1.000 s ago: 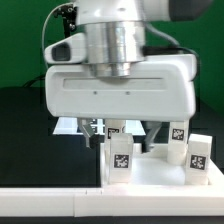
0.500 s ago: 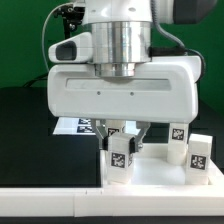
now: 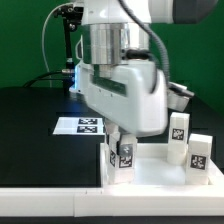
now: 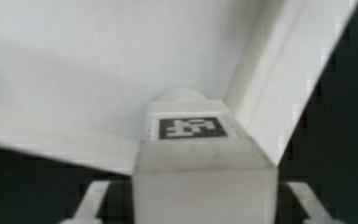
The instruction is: Assemble square table
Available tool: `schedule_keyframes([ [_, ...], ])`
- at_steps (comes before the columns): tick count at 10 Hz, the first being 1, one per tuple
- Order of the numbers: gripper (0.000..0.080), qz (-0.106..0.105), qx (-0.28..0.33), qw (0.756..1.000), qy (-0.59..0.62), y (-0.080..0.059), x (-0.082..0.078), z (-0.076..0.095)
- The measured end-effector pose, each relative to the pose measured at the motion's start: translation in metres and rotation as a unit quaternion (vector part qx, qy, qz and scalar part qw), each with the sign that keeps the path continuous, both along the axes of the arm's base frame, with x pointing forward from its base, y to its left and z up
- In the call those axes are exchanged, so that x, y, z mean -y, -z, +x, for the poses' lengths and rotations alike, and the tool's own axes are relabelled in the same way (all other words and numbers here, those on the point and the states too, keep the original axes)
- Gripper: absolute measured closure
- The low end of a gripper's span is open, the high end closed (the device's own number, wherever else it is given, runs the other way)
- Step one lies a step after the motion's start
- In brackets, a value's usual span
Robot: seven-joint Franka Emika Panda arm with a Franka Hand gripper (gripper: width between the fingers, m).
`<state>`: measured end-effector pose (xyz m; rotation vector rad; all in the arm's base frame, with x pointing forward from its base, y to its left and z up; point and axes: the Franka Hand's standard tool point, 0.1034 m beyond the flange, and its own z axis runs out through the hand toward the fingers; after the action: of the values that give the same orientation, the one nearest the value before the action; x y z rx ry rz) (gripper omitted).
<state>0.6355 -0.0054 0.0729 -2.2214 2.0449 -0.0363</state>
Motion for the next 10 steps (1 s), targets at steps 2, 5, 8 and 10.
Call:
schedule_keyframes([
  [2,0.0512,0.025,-0.005,0.994,0.107,0.000,0.002,-0.001],
  [5,0.0512,0.025,-0.005,0.993,0.116,0.000,0.000,-0.001],
  [8,0.0218,-0.012,0.033,0.984,-0.176,-0.003,-0.012,0.001],
  [10,0.0154,-0.017,0.035,0.976,-0.214,-0.002,-0.011,0.001],
])
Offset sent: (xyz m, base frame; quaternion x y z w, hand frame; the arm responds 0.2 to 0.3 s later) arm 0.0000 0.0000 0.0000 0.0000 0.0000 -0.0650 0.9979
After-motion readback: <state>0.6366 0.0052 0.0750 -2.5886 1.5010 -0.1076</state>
